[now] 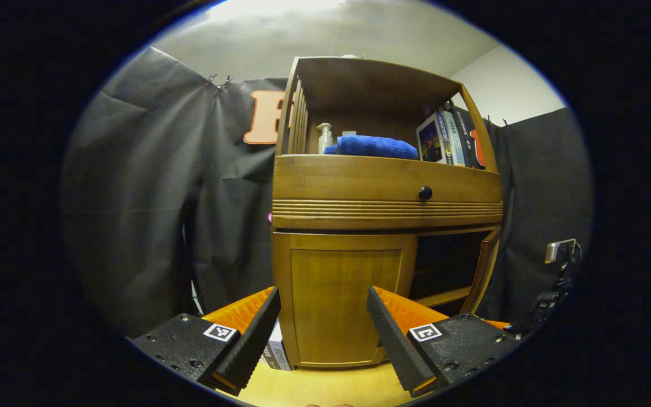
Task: Open the right door of the double-door shoe cabinet with the right hand, and open the left door with the left hand.
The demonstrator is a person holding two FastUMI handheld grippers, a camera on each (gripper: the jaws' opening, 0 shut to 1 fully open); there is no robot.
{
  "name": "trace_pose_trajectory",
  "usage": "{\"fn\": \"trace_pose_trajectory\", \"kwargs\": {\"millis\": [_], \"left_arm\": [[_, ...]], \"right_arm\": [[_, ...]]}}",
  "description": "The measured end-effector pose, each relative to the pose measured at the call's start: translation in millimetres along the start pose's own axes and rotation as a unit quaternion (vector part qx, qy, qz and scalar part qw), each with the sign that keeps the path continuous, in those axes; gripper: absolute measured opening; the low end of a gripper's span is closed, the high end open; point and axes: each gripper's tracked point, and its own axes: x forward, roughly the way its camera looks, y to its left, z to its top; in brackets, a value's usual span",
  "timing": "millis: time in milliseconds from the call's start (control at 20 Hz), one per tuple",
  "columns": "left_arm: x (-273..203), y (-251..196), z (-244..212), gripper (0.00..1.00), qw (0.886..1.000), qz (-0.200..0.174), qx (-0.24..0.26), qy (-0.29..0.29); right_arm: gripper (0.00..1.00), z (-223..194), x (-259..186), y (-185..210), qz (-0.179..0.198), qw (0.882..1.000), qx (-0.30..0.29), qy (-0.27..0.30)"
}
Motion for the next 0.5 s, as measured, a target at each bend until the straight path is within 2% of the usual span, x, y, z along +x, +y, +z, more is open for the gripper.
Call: {"fn": "trace_pose_trajectory", "kwargs": {"millis": [150,200,300,350,400,500], "left_arm": [[5.5,-20.8,-4.4,0.92,1.0,-0.025,-0.007,0.004],[7.5,-28.9,-7.0,0.95,0.999,-0.033,-0.009,0.006],[11.9,-46.1,-11.4,0.95,0.999,-0.051,-0.011,0.013],[13.1,-53.5,-13.7,0.92,0.998,-0.059,-0.011,0.015],[14.3,-59.8,-14.7,0.95,0.998,-0.064,-0.012,0.016],[18.2,-72.3,-18.2,0.95,0.997,-0.074,-0.014,0.019]], "right_arm": [[0.27,-1.7,-9.7,-15.4,-0.013,1.0,0.002,0.001],[0.26,-0.6,-12.6,-22.0,-0.017,1.0,0.003,0.0],[0.26,-1.9,-19.5,-34.4,-0.027,1.0,0.005,0.002],[0.26,-2.9,-22.9,-37.8,-0.031,0.999,0.006,0.003],[0.26,-2.6,-24.8,-42.3,-0.034,0.999,0.006,0.002],[0.26,-3.9,-27.7,-53.2,-0.04,0.999,0.005,0.002]]}}
